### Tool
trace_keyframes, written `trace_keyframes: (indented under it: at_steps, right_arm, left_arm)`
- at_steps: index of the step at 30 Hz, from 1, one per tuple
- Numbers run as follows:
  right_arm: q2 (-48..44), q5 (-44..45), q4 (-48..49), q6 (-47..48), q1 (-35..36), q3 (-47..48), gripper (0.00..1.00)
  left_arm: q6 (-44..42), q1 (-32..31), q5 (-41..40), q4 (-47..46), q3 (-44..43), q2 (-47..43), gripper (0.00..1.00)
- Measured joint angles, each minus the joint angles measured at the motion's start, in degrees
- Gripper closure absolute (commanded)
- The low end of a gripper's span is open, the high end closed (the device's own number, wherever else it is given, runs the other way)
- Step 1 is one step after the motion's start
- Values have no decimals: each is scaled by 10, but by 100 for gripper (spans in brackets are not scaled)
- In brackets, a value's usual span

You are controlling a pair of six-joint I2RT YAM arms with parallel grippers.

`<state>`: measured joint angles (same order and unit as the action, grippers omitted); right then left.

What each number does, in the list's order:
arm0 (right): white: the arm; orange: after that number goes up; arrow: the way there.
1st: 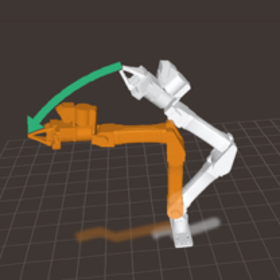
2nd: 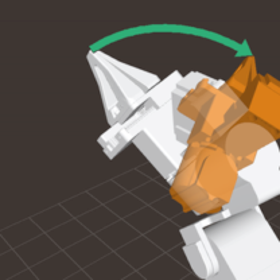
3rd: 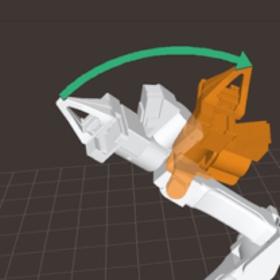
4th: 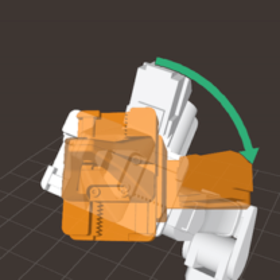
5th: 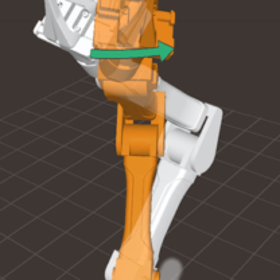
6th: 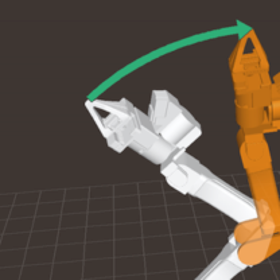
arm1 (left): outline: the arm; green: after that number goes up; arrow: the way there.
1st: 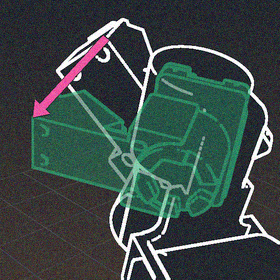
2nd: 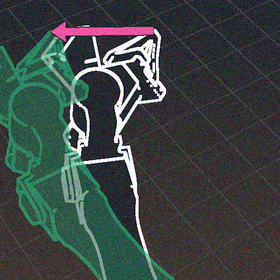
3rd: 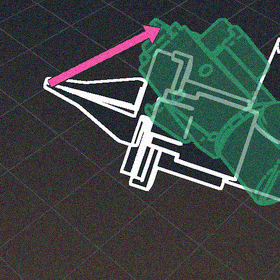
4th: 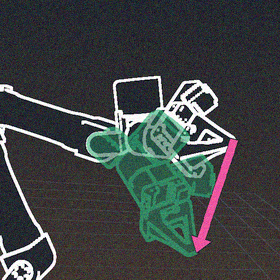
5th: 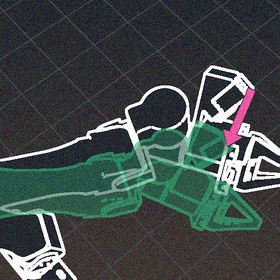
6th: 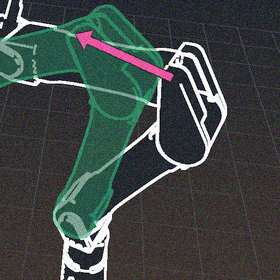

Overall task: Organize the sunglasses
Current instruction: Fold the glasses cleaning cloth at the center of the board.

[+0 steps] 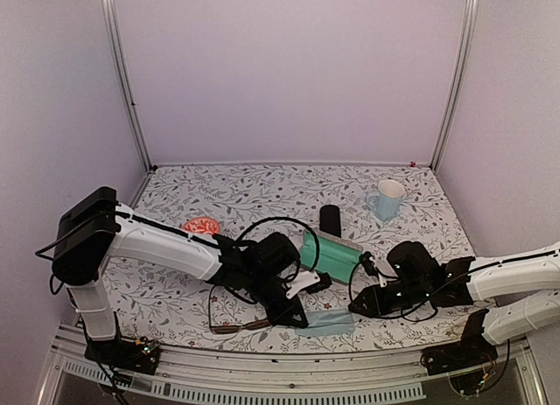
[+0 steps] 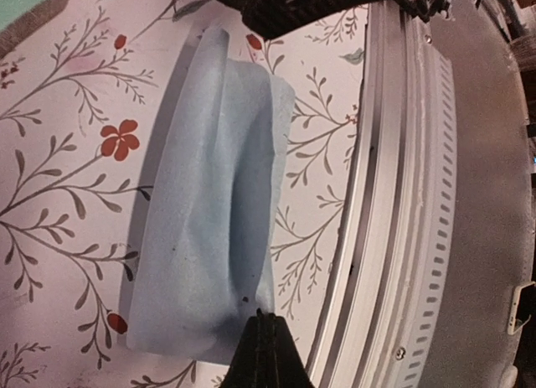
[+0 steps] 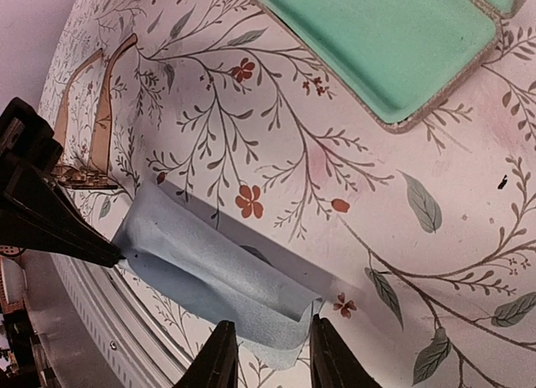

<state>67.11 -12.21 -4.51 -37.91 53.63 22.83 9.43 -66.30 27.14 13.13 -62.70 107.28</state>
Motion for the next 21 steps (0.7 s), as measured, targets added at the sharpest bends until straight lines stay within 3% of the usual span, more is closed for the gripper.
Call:
trace_keyframes:
  at_steps: [21]
  right_arm:
    - [-10,-28,-6,-2,1,-11,64]
  left_arm:
    - [-20,-7,-17,1,2,16,98]
